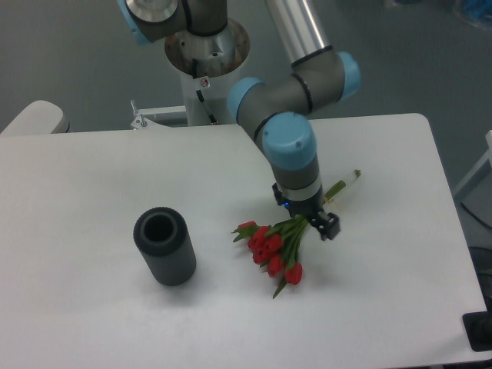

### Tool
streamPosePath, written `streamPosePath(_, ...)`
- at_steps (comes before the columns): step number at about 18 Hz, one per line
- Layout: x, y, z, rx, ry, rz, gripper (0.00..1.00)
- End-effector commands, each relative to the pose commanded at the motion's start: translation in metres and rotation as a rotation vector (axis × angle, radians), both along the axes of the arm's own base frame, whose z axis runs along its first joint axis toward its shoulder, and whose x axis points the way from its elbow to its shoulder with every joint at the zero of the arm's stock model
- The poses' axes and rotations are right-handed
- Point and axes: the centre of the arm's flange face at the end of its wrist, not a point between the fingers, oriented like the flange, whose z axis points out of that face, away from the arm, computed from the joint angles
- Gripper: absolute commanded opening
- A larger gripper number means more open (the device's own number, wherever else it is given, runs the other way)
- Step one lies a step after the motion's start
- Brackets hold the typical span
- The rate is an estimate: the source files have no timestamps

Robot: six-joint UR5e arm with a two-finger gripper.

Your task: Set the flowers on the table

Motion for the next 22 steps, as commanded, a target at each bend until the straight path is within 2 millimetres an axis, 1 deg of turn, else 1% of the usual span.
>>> streamPosePath(2, -0.011, 0.008, 0.022, 0.032, 0.03, -0.003, 1.0)
streamPosePath(3, -0.015, 0.01, 0.029, 0.052, 0.029, -0.013, 1.0)
streamPosePath(4, -0.02, 0.008, 0.033, 0.073, 0.01, -0.017, 1.0)
streamPosePath(6, -0.039, 0.004, 0.045, 0.115, -0.004, -0.01, 1.0)
streamPosePath(8, -0.062, -0.005, 0.061, 0.119, -0.02, -0.006, 1.0)
streamPosePath(10, -0.076, -0.01, 0.076, 0.08, -0.07, -0.061, 1.0)
streamPosePath(12, -0.098, -0.025, 0.087, 0.051, -0.072, -0.118, 1.0)
streamPosePath(14, -0.108, -0.032, 0.093, 0.049, -0.061, -0.191, 1.0)
streamPosePath(16, -0.12, -0.044, 0.095, 0.078, -0.067, -0.232, 1.0)
streamPosePath(18, -0.134, -0.064, 0.095, 0.088, -0.075, -0.239, 1.0)
streamPosePath(19, -0.139, -0.073, 0.095, 0.095, -0.077, -0.262, 1.0)
streamPosePath(22, -0.16, -0.106, 0.089, 0.096, -0.081, -0.363, 1.0)
